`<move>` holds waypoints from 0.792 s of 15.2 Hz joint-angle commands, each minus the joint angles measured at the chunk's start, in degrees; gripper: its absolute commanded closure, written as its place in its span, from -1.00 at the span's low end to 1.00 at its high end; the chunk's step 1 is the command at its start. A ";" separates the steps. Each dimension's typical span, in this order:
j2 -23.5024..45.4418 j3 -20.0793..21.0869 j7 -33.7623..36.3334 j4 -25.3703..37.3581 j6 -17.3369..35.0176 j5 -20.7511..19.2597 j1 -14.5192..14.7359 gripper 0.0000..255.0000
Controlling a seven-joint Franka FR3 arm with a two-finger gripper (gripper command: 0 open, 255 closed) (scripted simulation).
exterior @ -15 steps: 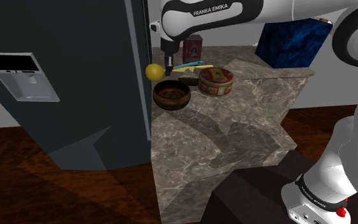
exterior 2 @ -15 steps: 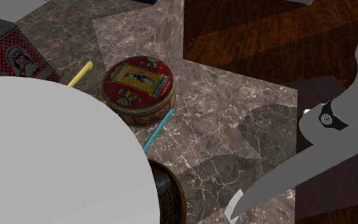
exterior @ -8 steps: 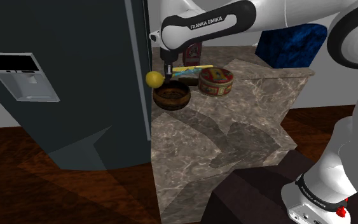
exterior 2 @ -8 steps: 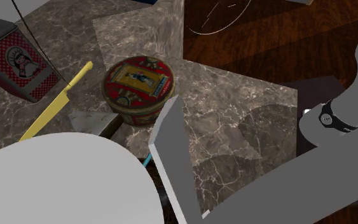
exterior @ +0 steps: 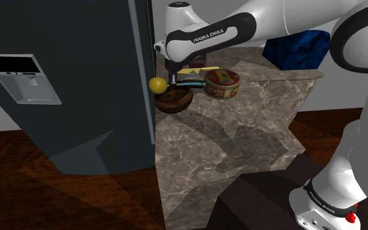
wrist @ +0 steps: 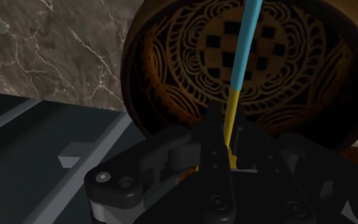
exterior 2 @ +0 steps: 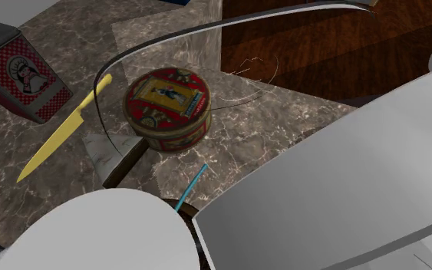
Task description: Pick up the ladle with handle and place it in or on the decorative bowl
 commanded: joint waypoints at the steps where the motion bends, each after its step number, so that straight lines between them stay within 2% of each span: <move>1: -0.03 -0.01 0.00 -0.31 0.23 -0.02 0.00 1.00; 5: -0.03 -0.01 0.00 -0.31 0.23 -0.01 0.00 1.00; 6: -0.03 -0.01 0.02 -0.32 0.23 -0.02 0.01 -1.00; 11: -0.03 -0.01 0.00 -0.31 0.23 -0.01 0.00 -1.00; 12: -1.00 -0.04 0.11 0.23 -1.27 -0.20 0.14 -1.00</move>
